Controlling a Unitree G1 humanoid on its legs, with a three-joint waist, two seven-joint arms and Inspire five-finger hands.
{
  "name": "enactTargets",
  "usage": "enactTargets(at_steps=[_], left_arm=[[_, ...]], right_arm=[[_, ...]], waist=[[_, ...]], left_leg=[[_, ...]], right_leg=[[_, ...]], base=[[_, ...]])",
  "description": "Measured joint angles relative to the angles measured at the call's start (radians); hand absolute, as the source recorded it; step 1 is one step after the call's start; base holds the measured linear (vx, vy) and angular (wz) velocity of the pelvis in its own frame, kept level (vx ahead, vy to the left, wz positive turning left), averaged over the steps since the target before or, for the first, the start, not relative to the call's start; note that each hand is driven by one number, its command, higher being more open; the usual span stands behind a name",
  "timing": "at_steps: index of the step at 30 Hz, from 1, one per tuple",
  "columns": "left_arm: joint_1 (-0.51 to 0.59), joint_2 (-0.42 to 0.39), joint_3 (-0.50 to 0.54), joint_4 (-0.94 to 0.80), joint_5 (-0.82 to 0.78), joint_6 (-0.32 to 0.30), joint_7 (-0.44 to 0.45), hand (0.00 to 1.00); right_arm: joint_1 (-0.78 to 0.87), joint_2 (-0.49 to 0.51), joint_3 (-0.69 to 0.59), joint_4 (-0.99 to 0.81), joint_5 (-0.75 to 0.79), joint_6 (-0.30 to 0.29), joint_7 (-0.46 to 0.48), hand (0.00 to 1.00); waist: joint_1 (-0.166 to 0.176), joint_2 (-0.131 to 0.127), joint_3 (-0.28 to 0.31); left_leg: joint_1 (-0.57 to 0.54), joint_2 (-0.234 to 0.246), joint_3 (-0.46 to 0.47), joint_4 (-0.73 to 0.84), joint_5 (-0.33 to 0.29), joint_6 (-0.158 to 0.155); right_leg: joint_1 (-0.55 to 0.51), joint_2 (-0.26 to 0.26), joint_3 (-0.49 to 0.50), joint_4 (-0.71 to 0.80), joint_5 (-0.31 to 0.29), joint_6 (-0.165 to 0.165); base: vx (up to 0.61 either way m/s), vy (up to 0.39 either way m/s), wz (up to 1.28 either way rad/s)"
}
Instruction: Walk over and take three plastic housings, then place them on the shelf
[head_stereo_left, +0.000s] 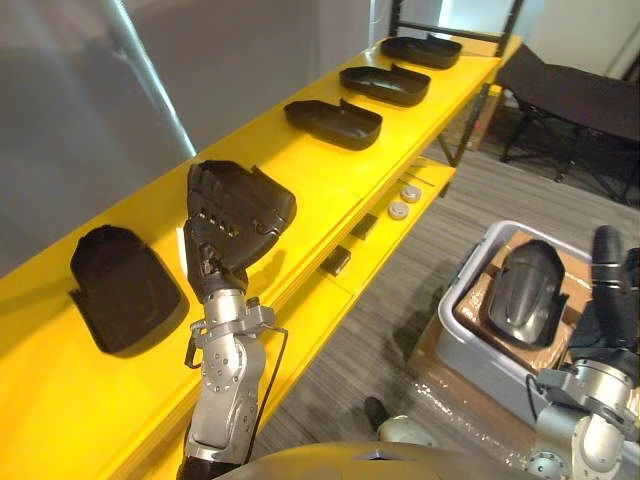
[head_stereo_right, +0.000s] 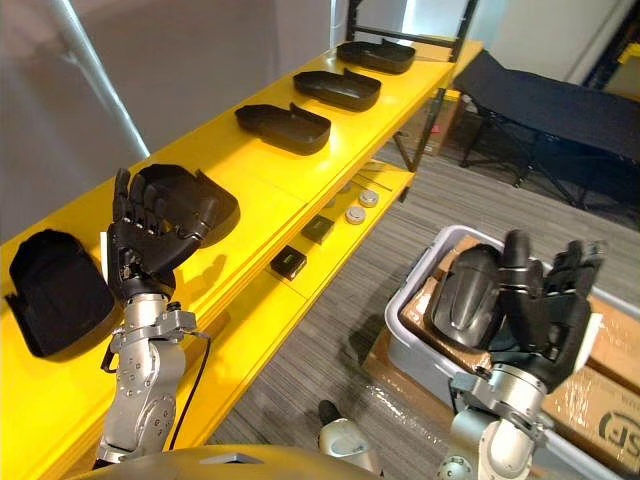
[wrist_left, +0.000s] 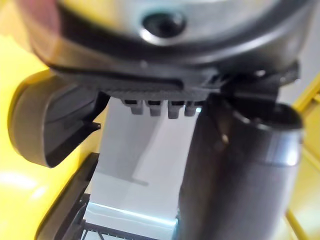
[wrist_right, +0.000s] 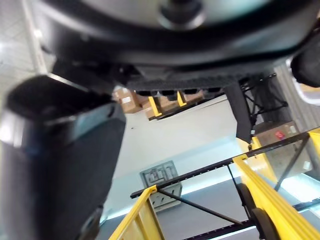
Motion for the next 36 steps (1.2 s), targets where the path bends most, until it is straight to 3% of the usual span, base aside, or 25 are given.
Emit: enactTargets(at_steps=[5,8,10,11,12,13,14,15,16,17,19,21,22,23,24,25,26,27,29,30,31,32,33,35,36], left_arm=[[-0.003,0.009,-0.008,-0.04,0.0,-0.037,-0.052,1.0],[-0.008,0.009,-0.009,-0.051,-0.001,-0.057,-0.077,1.0],[-0.022,0.012,-0.014,-0.05,-0.005,-0.056,-0.086,1.0],[-0.035,0.027,-0.019,-0.05,-0.003,-0.055,-0.087,1.0],[-0.036,0.034,-0.01,-0.053,0.0,-0.054,-0.086,1.0],[-0.038,0.031,-0.004,-0.055,0.002,-0.053,-0.087,1.0],[-0.04,0.037,0.001,-0.057,0.028,-0.054,-0.096,1.0],[-0.041,0.043,0.005,-0.062,0.035,-0.054,-0.096,1.0],[-0.043,0.046,0.008,-0.062,0.035,-0.054,-0.098,1.0],[-0.041,0.048,0.019,-0.061,0.032,-0.054,-0.11,1.0],[-0.036,0.05,0.046,-0.06,-0.001,-0.059,-0.172,1.0],[-0.023,0.059,0.057,-0.058,-0.027,-0.069,-0.203,1.0],[-0.004,0.086,0.058,-0.058,-0.074,-0.078,-0.237,1.0],[0.002,0.099,0.059,-0.054,-0.096,-0.081,-0.25,1.0],[0.014,0.101,0.053,-0.023,-0.121,-0.077,-0.264,1.0],[0.031,0.084,0.047,0.003,-0.136,-0.06,-0.262,1.0],[0.04,0.068,0.042,0.015,-0.136,-0.049,-0.261,1.0],[0.052,0.038,0.03,0.032,-0.136,-0.024,-0.253,1.0],[0.059,0.026,0.02,0.051,-0.144,-0.005,-0.235,1.0],[0.06,0.027,0.02,0.06,-0.174,-0.005,-0.233,1.0],[0.06,0.026,0.012,0.065,-0.173,-0.006,-0.233,1.0],[0.064,0.029,-0.011,0.071,-0.168,-0.006,-0.236,1.0],[0.074,0.029,-0.039,0.071,-0.163,-0.006,-0.239,1.0],[0.093,0.037,-0.072,0.072,-0.157,-0.007,-0.241,1.0],[0.106,0.051,-0.074,0.071,-0.141,-0.007,-0.239,1.0]], right_arm=[[0.007,0.018,0.173,0.013,-0.078,0.046,-0.01,1.0],[0.018,0.029,0.183,0.053,-0.098,0.047,-0.02,1.0],[0.021,0.046,0.178,0.091,-0.097,0.047,-0.043,1.0],[0.026,0.064,0.172,0.094,-0.092,0.044,-0.051,1.0],[0.015,0.06,0.168,0.101,-0.091,0.036,-0.047,1.0],[0.002,0.057,0.166,0.106,-0.089,0.025,-0.045,1.0],[-0.019,0.058,0.167,0.113,-0.084,0.006,-0.045,1.0],[-0.041,0.055,0.172,0.114,-0.086,-0.005,-0.047,1.0],[-0.047,0.053,0.179,0.114,-0.09,-0.012,-0.052,1.0],[-0.058,0.049,0.2,0.114,-0.099,-0.02,-0.068,1.0],[-0.076,0.043,0.25,0.151,-0.131,-0.023,-0.098,1.0],[-0.097,0.036,0.271,0.201,-0.135,-0.019,-0.095,1.0],[-0.11,0.033,0.296,0.248,-0.137,-0.004,-0.09,1.0],[-0.11,0.032,0.302,0.26,-0.149,0.01,-0.09,1.0],[-0.11,0.017,0.299,0.281,-0.198,0.044,-0.095,1.0],[-0.112,-0.01,0.285,0.28,-0.264,0.084,-0.096,1.0],[-0.115,-0.032,0.279,0.28,-0.289,0.097,-0.095,1.0],[-0.122,-0.078,0.267,0.281,-0.317,0.126,-0.089,1.0],[-0.127,-0.124,0.233,0.282,-0.333,0.162,-0.077,1.0],[-0.125,-0.127,0.209,0.278,-0.333,0.162,-0.074,1.0],[-0.124,-0.13,0.188,0.274,-0.333,0.162,-0.073,1.0],[-0.131,-0.135,0.146,0.273,-0.333,0.162,-0.076,1.0],[-0.139,-0.144,0.115,0.274,-0.332,0.162,-0.083,1.0],[-0.141,-0.163,0.105,0.278,-0.331,0.162,-0.098,1.0],[-0.142,-0.166,0.12,0.287,-0.332,0.162,-0.101,1.0]], waist=[[0.077,-0.037,0.023],[0.081,-0.052,0.041],[0.078,-0.065,0.055],[0.084,-0.074,0.067],[0.097,-0.068,0.078],[0.105,-0.038,0.085],[0.107,-0.049,0.082],[0.107,-0.057,0.084],[0.106,-0.063,0.084],[0.108,-0.068,0.082],[0.132,-0.084,0.075],[0.144,-0.093,0.07],[0.155,-0.111,0.06],[0.155,-0.125,0.055],[0.156,-0.113,0.053],[0.146,-0.091,0.053],[0.135,-0.077,0.049],[0.105,-0.057,0.053],[0.08,-0.061,0.059],[0.068,-0.086,0.073],[0.069,-0.084,0.073],[0.073,-0.082,0.075],[0.076,-0.077,0.08],[0.084,-0.07,0.084],[0.088,-0.071,0.073]], left_leg=[[-0.058,-0.026,-0.041,0.068,-0.066,0.012],[-0.108,-0.039,-0.096,0.197,-0.113,0.012],[-0.091,-0.04,-0.083,0.239,-0.128,0.012],[-0.065,-0.04,-0.045,0.25,-0.135,0.018],[-0.041,-0.013,0.013,0.241,-0.131,0.029],[-0.032,0.01,0.053,0.228,-0.124,0.035],[-0.028,0.01,0.094,0.206,-0.103,0.041],[-0.037,0.012,0.107,0.196,-0.083,0.042],[-0.04,0.018,0.108,0.194,-0.075,0.04],[-0.053,0.037,0.109,0.194,-0.059,0.029],[-0.07,0.089,0.115,0.189,-0.025,-0.016],[-0.07,0.125,0.124,0.182,-0.004,-0.049],[-0.069,0.172,0.134,0.173,0.027,-0.093],[-0.07,0.188,0.133,0.173,0.04,-0.095],[-0.054,0.23,0.125,0.136,0.096,-0.087],[-0.031,0.257,0.13,0.084,0.161,-0.079],[-0.033,0.274,0.131,0.074,0.189,-0.069],[-0.04,0.304,0.129,0.079,0.254,-0.034],[-0.097,0.341,0.097,0.172,0.388,0.066],[-0.155,0.355,0.049,0.265,0.442,0.121],[-0.182,0.352,0.027,0.315,0.383,0.105],[-0.232,0.296,-0.028,0.369,0.234,0.068],[-0.258,0.196,-0.093,0.344,0.123,0.033],[-0.257,0.066,-0.136,0.23,0.041,0.04],[-0.221,0.021,-0.193,0.153,0.037,0.038]], right_leg=[[-0.028,-0.04,-0.018,0.041,-0.02,0.024],[-0.086,-0.052,-0.05,0.232,-0.095,0.033],[-0.093,-0.057,-0.088,0.284,-0.094,0.033],[-0.08,-0.068,-0.142,0.27,-0.069,0.032],[-0.064,-0.061,-0.187,0.18,0.03,0.039],[-0.049,-0.061,-0.223,0.144,0.048,0.025],[-0.069,-0.098,-0.303,0.272,-0.021,-0.037],[-0.076,-0.149,-0.333,0.391,-0.1,-0.055],[-0.071,-0.174,-0.337,0.428,-0.124,-0.055],[-0.048,-0.223,-0.339,0.478,-0.156,-0.069],[0.001,-0.351,-0.365,0.519,-0.157,-0.081],[0.015,-0.401,-0.372,0.512,-0.153,-0.083],[0.041,-0.424,-0.382,0.431,-0.056,-0.094],[0.056,-0.415,-0.38,0.397,-0.041,-0.047],[0.082,-0.374,-0.426,0.378,-0.126,0.066],[0.08,-0.344,-0.479,0.376,-0.184,0.119],[0.078,-0.326,-0.495,0.376,-0.208,0.112],[0.076,-0.293,-0.5,0.378,-0.239,0.085],[0.087,-0.263,-0.504,0.359,-0.255,0.057],[0.117,-0.258,-0.507,0.309,-0.257,0.052],[0.126,-0.259,-0.504,0.286,-0.258,0.05],[0.137,-0.255,-0.495,0.242,-0.259,0.048],[0.137,-0.258,-0.478,0.219,-0.256,0.052],[0.125,-0.259,-0.453,0.209,-0.245,0.058],[0.104,-0.263,-0.439,0.204,-0.234,0.069]], base=[[-0.13,0.077,0.2],[-0.1,0.039,0.35],[-0.12,0.036,-0.23],[-0.19,0.005,-0.93],[-0.23,-0.013,-1.12],[-0.23,-0.01,-1.21],[-0.17,-0.016,-0.84],[-0.13,-0.022,-0.63],[-0.07,-0.094,-0.35],[-0.03,-0.182,-0.24],[-0.02,-0.291,-0.35],[-0.01,-0.424,-0.43],[0.0,-0.507,-0.47],[0.02,-0.596,-0.54],[0.04,-0.642,-0.52],[0.06,-0.733,-0.51],[0.08,-0.632,-0.39],[0.08,-0.538,-0.3],[0.07,-0.422,-0.33],[0.05,-0.318,-0.28],[0.06,-0.276,-0.43],[0.05,-0.124,-0.53],[0.04,-0.066,-0.54],[0.02,0.04,-0.57],[0.04,0.046,-0.52]])
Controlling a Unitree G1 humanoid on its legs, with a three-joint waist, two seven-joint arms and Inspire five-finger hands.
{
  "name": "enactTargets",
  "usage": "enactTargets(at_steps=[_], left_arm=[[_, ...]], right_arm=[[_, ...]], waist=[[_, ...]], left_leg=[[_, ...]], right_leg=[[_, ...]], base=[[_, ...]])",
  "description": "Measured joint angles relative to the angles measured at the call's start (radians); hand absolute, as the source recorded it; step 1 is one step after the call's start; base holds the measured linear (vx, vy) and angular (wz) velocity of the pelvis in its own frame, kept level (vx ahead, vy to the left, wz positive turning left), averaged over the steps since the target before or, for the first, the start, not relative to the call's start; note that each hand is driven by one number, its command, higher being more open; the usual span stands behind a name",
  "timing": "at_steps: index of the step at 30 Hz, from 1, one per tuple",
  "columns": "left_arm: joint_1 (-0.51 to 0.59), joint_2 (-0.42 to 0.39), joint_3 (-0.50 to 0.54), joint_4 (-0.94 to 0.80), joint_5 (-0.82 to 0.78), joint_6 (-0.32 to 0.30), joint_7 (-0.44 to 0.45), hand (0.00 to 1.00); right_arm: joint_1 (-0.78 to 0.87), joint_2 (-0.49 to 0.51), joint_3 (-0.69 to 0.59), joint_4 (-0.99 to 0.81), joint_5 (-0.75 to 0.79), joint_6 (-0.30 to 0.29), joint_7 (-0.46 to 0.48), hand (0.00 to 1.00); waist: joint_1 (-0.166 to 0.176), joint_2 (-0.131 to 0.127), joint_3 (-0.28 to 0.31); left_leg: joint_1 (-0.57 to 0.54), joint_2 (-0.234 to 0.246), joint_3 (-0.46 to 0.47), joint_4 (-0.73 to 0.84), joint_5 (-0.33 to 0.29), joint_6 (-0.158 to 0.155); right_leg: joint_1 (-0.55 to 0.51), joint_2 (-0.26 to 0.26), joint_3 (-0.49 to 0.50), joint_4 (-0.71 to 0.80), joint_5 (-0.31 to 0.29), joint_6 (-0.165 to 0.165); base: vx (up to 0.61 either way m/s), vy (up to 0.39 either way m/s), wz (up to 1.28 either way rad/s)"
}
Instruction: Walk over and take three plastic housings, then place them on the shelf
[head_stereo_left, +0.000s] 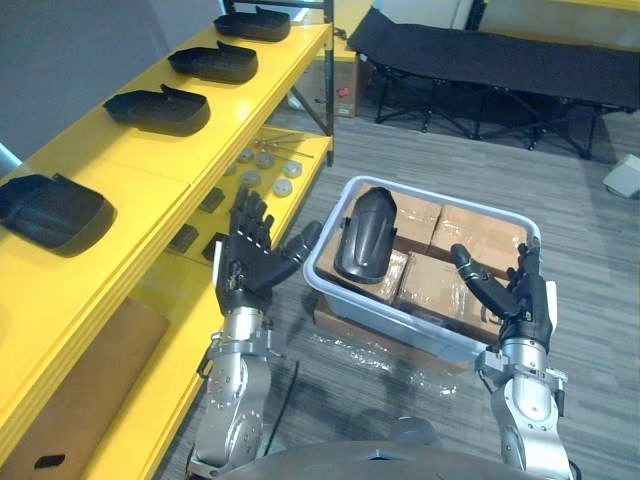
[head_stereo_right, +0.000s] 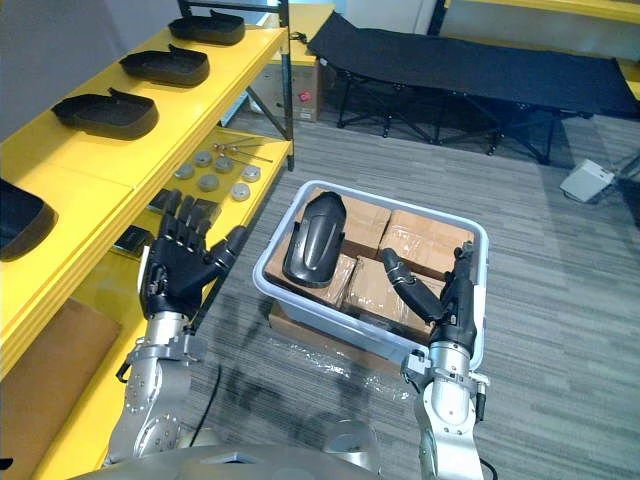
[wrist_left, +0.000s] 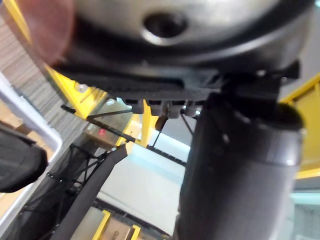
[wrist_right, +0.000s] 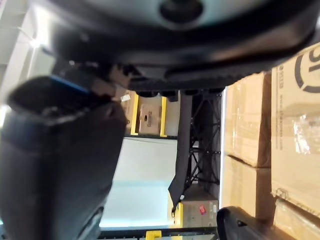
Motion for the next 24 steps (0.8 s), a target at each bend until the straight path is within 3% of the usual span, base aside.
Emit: enactTargets(at_steps=[1,3,8,11,13,18,24], left_arm=[[0.0,0.002,0.0,0.0,0.019,0.0,0.003,1.0],[-0.001,0.003,0.01,0.001,0.017,0.0,0.0,1.0],[-0.005,0.058,0.011,0.029,0.025,-0.001,-0.033,1.0],[-0.009,0.077,0.009,0.029,0.1,0.0,-0.035,1.0],[-0.053,0.089,-0.008,0.029,0.124,0.003,-0.043,1.0],[-0.099,0.123,-0.052,0.03,0.123,0.017,-0.091,1.0],[-0.118,0.157,-0.071,0.084,0.091,0.02,-0.117,1.0]], right_arm=[[-0.003,-0.006,0.001,0.0,0.0,0.0,0.0,1.0],[-0.043,-0.027,0.022,0.058,0.0,-0.001,-0.032,1.0],[-0.19,-0.027,0.053,0.282,-0.002,0.034,-0.121,1.0],[-0.268,-0.039,0.049,0.377,-0.046,0.043,-0.164,1.0],[-0.435,-0.109,0.034,0.529,-0.08,0.084,-0.214,1.0],[-0.707,-0.231,-0.022,0.756,-0.081,0.119,-0.311,1.0],[-0.985,-0.423,0.035,0.954,-0.08,0.119,-0.32,1.0]], waist=[[0.0,-0.005,0.002],[0.015,-0.014,0.014],[0.052,-0.011,0.028],[0.068,-0.011,0.04],[0.073,0.004,0.087],[0.108,0.038,0.156],[0.156,0.048,0.23]], left_leg=[[0.003,-0.018,-0.012,-0.027,0.0,-0.001],[-0.011,-0.065,-0.005,-0.07,0.017,-0.028],[-0.031,-0.102,0.001,-0.046,0.005,-0.017],[-0.085,-0.097,-0.01,0.022,-0.025,-0.017],[-0.155,-0.095,-0.049,0.097,-0.042,-0.018],[-0.262,-0.091,-0.112,0.161,-0.037,-0.019],[-0.32,-0.099,-0.145,0.18,-0.017,-0.015]], right_leg=[[-0.012,-0.008,0.003,-0.008,0.013,0.001],[-0.036,-0.042,-0.008,-0.084,0.101,0.014],[-0.018,-0.07,-0.053,-0.19,0.23,0.013],[-0.019,-0.069,-0.081,-0.214,0.235,0.015],[-0.02,-0.066,-0.114,-0.229,0.235,0.016],[-0.057,-0.051,-0.151,-0.229,0.254,0.03],[-0.076,-0.048,-0.178,-0.245,0.279,0.026]], base=[[0.03,0.052,-0.34],[-0.03,0.131,-0.3],[-0.08,0.153,-0.16],[-0.1,0.041,0.07],[-0.17,0.019,0.26],[-0.15,-0.004,0.24],[-0.05,0.012,0.15]])
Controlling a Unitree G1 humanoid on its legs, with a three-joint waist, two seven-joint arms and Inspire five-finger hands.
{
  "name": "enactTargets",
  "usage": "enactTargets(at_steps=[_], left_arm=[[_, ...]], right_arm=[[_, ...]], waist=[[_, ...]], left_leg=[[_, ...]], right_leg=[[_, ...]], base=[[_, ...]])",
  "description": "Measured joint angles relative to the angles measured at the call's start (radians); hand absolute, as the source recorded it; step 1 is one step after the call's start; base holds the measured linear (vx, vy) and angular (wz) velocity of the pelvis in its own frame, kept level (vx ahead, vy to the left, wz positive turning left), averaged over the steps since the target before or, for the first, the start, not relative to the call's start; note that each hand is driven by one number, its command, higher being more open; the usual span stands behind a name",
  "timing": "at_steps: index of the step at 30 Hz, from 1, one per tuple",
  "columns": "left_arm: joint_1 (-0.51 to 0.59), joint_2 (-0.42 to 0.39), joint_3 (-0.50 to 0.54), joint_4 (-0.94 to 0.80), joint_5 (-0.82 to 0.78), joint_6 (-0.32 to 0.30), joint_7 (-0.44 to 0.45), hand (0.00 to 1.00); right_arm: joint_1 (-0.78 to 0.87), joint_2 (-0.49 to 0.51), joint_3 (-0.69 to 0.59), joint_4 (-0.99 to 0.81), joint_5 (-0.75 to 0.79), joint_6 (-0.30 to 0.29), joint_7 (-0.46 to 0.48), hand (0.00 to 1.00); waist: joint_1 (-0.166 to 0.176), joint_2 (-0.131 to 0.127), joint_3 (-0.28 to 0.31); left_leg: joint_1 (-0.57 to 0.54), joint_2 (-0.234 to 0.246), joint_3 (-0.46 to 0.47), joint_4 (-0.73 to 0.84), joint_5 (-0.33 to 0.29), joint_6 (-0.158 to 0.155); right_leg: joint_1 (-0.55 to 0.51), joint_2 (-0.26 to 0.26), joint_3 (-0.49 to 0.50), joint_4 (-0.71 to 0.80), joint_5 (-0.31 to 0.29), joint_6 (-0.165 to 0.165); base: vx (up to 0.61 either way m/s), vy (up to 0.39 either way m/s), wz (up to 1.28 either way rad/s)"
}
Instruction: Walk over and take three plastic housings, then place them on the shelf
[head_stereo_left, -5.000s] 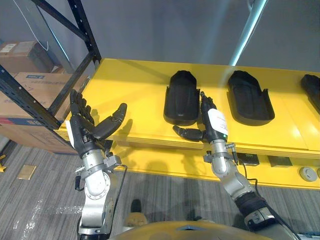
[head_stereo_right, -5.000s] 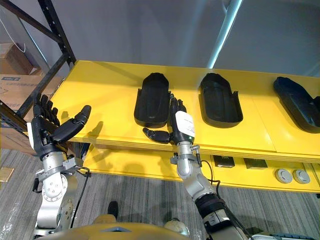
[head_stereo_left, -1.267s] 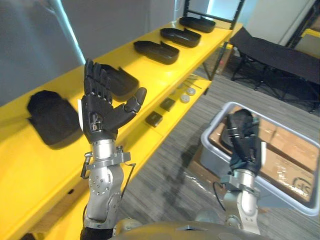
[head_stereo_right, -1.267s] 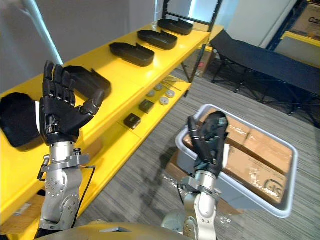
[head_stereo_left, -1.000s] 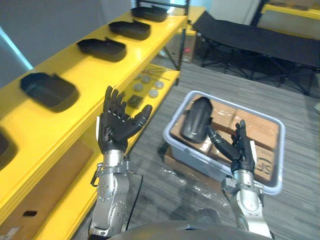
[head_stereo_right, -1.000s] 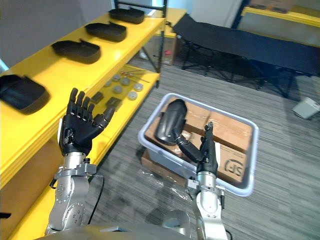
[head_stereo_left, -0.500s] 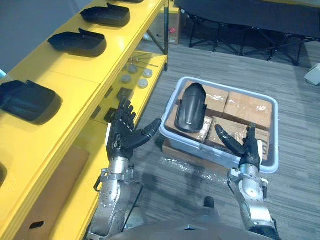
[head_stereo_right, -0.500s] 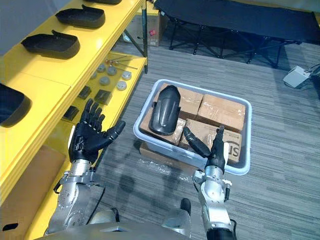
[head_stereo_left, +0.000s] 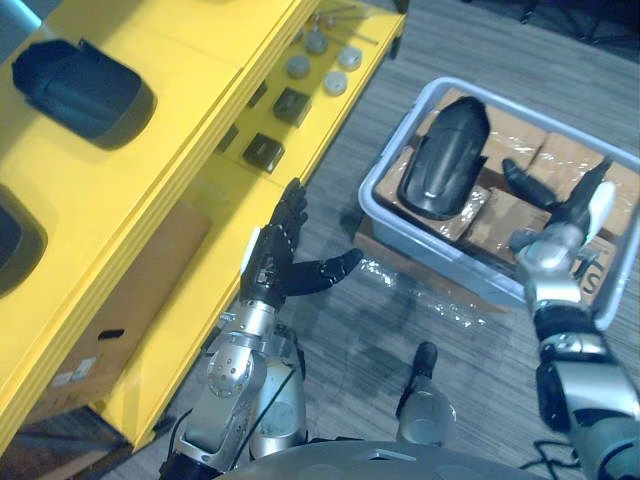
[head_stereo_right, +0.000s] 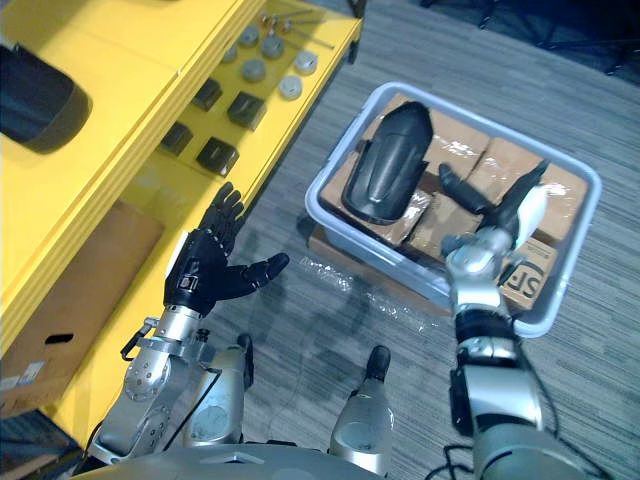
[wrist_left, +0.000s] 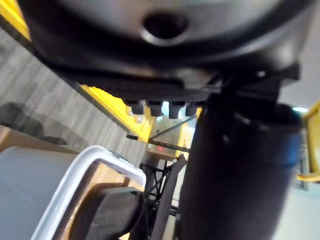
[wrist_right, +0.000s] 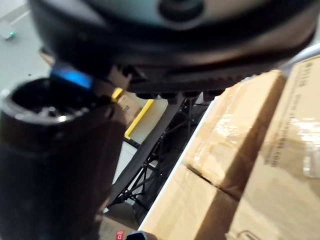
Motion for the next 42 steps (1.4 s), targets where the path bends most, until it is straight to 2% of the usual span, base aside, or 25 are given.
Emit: enactTargets(at_steps=[3,7,10,13,15,16,17,19,24,26,31,35,39,42], left_arm=[[-0.015,0.016,-0.012,0.041,-0.003,0.0,0.004,1.0],[-0.048,0.021,-0.022,0.079,-0.009,-0.002,0.02,1.0],[-0.107,0.019,-0.047,0.136,-0.038,-0.005,0.047,1.0],[-0.127,0.018,-0.052,0.17,-0.038,-0.006,0.072,1.0],[-0.15,0.017,-0.057,0.211,-0.041,-0.006,0.087,1.0],[-0.162,0.016,-0.061,0.238,-0.046,-0.005,0.098,1.0],[-0.166,0.015,-0.064,0.246,-0.048,-0.006,0.102,1.0],[-0.179,0.014,-0.087,0.258,-0.082,-0.006,0.12,1.0],[-0.201,0.007,-0.098,0.259,-0.082,-0.007,0.15,1.0],[-0.213,0.006,-0.097,0.259,-0.083,-0.007,0.16,1.0],[-0.223,0.004,-0.096,0.259,-0.083,-0.007,0.161,1.0],[-0.219,0.005,-0.094,0.259,-0.11,-0.007,0.159,1.0],[-0.207,0.007,-0.07,0.257,-0.118,-0.007,0.16,1.0],[-0.181,0.025,-0.024,0.217,-0.116,-0.008,0.167,1.0]], right_arm=[[-0.11,-0.06,0.078,0.108,0.002,-0.003,0.02,1.0],[-0.211,-0.089,0.122,0.222,0.003,-0.004,0.057,1.0],[-0.291,-0.126,0.139,0.295,0.003,0.005,0.1,1.0],[-0.354,-0.139,0.156,0.33,0.003,0.031,0.124,1.0],[-0.398,-0.146,0.163,0.359,0.003,0.08,0.146,1.0],[-0.43,-0.147,0.165,0.38,0.003,0.131,0.164,0.0],[-0.433,-0.151,0.17,0.384,0.002,0.147,0.17,0.0],[-0.433,-0.175,0.213,0.399,-0.016,0.225,0.197,0.0],[-0.474,-0.249,0.255,0.397,-0.078,0.335,0.204,0.0],[-0.474,-0.263,0.254,0.398,-0.101,0.353,0.2,0.0],[-0.475,-0.268,0.24,0.399,-0.118,0.38,0.197,0.0],[-0.436,-0.245,0.188,0.421,-0.109,0.414,0.246,0.0],[-0.4,-0.244,0.147,0.41,-0.11,0.399,0.246,0.0],[-0.343,-0.23,0.133,0.407,-0.115,0.349,0.236,0.0]], waist=[[0.022,0.008,0.023],[0.054,0.019,0.036],[0.082,0.039,0.063],[0.098,0.043,0.077],[0.108,0.049,0.085],[0.12,0.052,0.088],[0.126,0.053,0.088],[0.144,0.065,0.095],[0.159,0.066,0.096],[0.158,0.067,0.096],[0.157,0.067,0.096],[0.158,0.067,0.096],[0.157,0.064,0.098],[0.156,0.049,0.105]], left_leg=[[-0.019,-0.001,-0.009,0.012,0.001,0.002],[-0.064,0.001,-0.026,0.035,0.002,0.004],[-0.106,0.001,-0.04,0.066,-0.002,0.009],[-0.161,0.0,-0.046,0.101,-0.008,0.018],[-0.185,-0.001,-0.051,0.118,-0.008,0.019],[-0.205,-0.001,-0.051,0.125,-0.007,0.021],[-0.212,-0.001,-0.05,0.125,-0.006,0.023],[-0.232,-0.002,-0.052,0.124,-0.002,0.026],[-0.25,-0.003,-0.058,0.111,0.015,0.024],[-0.255,-0.004,-0.066,0.099,0.027,0.02],[-0.245,-0.002,-0.072,0.063,0.053,0.012],[-0.24,0.001,-0.074,0.047,0.063,0.008],[-0.228,0.01,-0.074,0.046,0.063,0.008],[-0.21,0.021,-0.075,0.032,0.07,0.002]], right_leg=[[-0.008,0.001,-0.014,0.0,0.013,-0.006],[-0.034,0.008,-0.024,0.0,0.033,-0.019],[-0.056,0.013,-0.034,0.001,0.059,-0.027],[-0.089,0.014,-0.045,0.0,0.069,-0.026],[-0.102,0.014,-0.047,0.0,0.074,-0.019],[-0.12,0.014,-0.046,0.0,0.078,-0.02],[-0.128,0.014,-0.046,0.0,0.082,-0.021],[-0.144,0.014,-0.049,0.0,0.089,-0.024],[-0.16,0.015,-0.06,0.001,0.089,-0.024],[-0.164,0.016,-0.071,0.001,0.089,-0.025],[-0.165,0.02,-0.084,0.002,0.082,-0.033],[-0.165,0.023,-0.093,0.003,0.078,-0.039],[-0.159,0.029,-0.095,0.013,0.074,-0.045],[-0.157,0.034,-0.099,0.033,0.066,-0.059]], base=[[-0.02,0.039,0.07],[-0.04,0.041,0.05],[-0.1,0.062,0.05],[-0.11,0.061,-0.02],[-0.13,0.056,-0.02],[-0.11,0.035,-0.04],[-0.1,0.023,-0.02],[-0.08,0.011,0.01],[-0.07,-0.017,0.04],[-0.05,-0.039,0.1],[-0.03,-0.04,0.05],[-0.01,-0.014,0.02],[-0.01,-0.003,0.0],[-0.04,-0.011,-0.02]])
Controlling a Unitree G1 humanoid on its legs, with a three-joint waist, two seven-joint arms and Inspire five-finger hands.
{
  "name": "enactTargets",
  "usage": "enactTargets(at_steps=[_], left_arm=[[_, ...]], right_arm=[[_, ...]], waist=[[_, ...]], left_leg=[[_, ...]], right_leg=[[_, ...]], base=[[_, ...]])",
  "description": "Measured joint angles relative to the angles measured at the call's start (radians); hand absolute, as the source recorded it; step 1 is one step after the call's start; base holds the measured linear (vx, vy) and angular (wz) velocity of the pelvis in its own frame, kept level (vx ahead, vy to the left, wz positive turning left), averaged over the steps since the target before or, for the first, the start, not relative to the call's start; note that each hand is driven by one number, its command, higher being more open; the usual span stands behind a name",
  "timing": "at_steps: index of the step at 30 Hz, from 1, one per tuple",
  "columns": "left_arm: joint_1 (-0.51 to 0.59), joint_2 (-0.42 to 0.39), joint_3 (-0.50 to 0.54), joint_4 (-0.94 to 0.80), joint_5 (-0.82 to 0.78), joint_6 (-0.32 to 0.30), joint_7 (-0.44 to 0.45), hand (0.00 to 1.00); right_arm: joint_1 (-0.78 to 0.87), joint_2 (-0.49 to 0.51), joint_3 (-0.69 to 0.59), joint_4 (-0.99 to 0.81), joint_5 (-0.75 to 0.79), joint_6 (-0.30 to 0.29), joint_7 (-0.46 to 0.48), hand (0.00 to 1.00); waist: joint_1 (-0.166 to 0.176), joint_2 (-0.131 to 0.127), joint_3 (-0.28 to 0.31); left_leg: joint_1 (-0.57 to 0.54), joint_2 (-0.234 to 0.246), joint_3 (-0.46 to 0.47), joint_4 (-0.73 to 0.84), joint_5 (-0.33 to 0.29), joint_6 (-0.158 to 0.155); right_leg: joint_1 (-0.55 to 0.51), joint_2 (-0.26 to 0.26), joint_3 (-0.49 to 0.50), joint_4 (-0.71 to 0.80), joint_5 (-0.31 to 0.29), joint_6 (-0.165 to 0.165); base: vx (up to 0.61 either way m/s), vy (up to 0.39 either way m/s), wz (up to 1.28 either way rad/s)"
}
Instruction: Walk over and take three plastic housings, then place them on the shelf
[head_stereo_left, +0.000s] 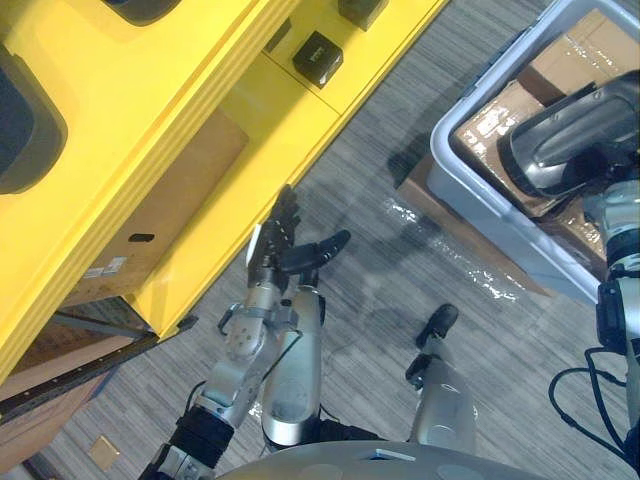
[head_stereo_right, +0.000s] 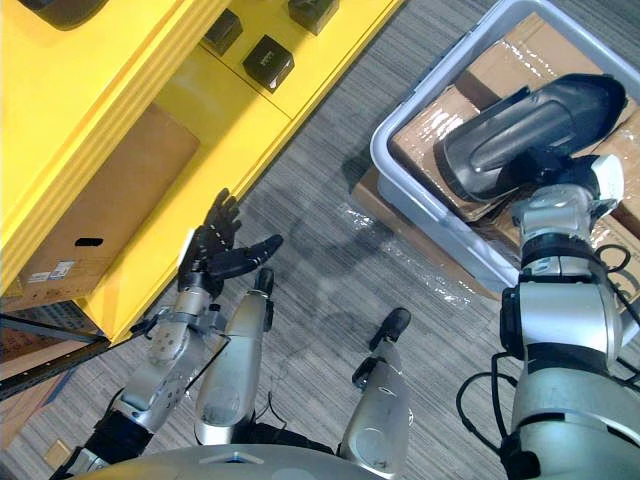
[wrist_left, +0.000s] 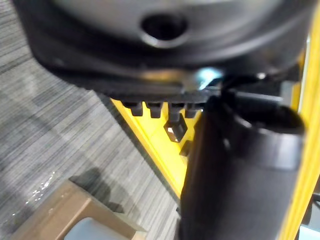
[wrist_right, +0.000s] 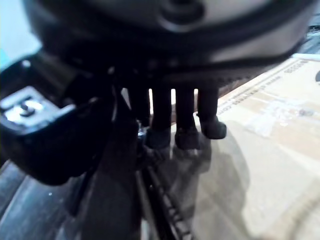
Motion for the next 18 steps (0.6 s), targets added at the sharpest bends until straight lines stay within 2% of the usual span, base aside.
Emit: enactTargets(at_steps=[4,7,10,13,16,18], left_arm=[[0.005,0.031,0.053,-0.011,0.0,-0.005,0.017,1.0],[0.013,0.072,0.089,-0.019,0.005,-0.014,0.013,1.0],[0.054,0.095,0.125,-0.079,0.014,-0.018,-0.017,1.0],[0.057,0.13,0.134,-0.136,0.069,-0.028,-0.061,1.0],[-0.033,0.16,0.133,-0.172,0.079,-0.029,-0.139,1.0],[-0.102,0.169,0.126,-0.172,0.079,-0.017,-0.177,1.0]], right_arm=[[0.051,0.027,-0.004,0.001,-0.001,-0.043,-0.05,0.0],[0.08,0.044,-0.004,0.001,-0.001,-0.06,-0.082,0.0],[0.089,0.05,0.0,-0.021,-0.003,-0.09,-0.133,0.0],[0.125,0.05,0.009,-0.143,-0.007,-0.11,-0.22,0.0],[0.171,0.05,0.018,-0.328,-0.097,-0.143,-0.293,0.0],[0.198,0.05,0.03,-0.408,-0.141,-0.171,-0.32,0.0]], waist=[[-0.004,-0.022,0.009],[-0.009,-0.053,0.012],[-0.034,-0.078,0.014],[-0.058,-0.105,0.017],[-0.087,-0.137,0.014],[-0.091,-0.162,0.003]], left_leg=[[0.03,0.013,0.0,-0.016,0.008,-0.008],[0.055,0.019,0.0,-0.054,0.029,-0.017],[0.083,0.021,0.005,-0.091,0.05,-0.022],[0.138,0.025,0.021,-0.15,0.077,-0.031],[0.205,0.035,0.038,-0.214,0.108,-0.043],[0.243,0.046,0.063,-0.251,0.121,-0.048]], right_leg=[[0.023,0.012,-0.002,0.001,-0.009,-0.014],[0.029,0.02,-0.004,0.001,-0.018,-0.026],[0.039,0.022,-0.002,0.0,-0.022,-0.032],[0.063,0.023,0.002,-0.009,-0.023,-0.033],[0.093,0.031,0.014,-0.022,-0.021,-0.031],[0.103,0.04,0.028,-0.033,-0.021,-0.031]], base=[[-0.04,-0.016,-0.02],[-0.03,-0.036,0.01],[0.0,-0.007,-0.01],[0.0,-0.025,-0.04],[0.02,-0.05,-0.11],[0.02,-0.046,-0.23]])
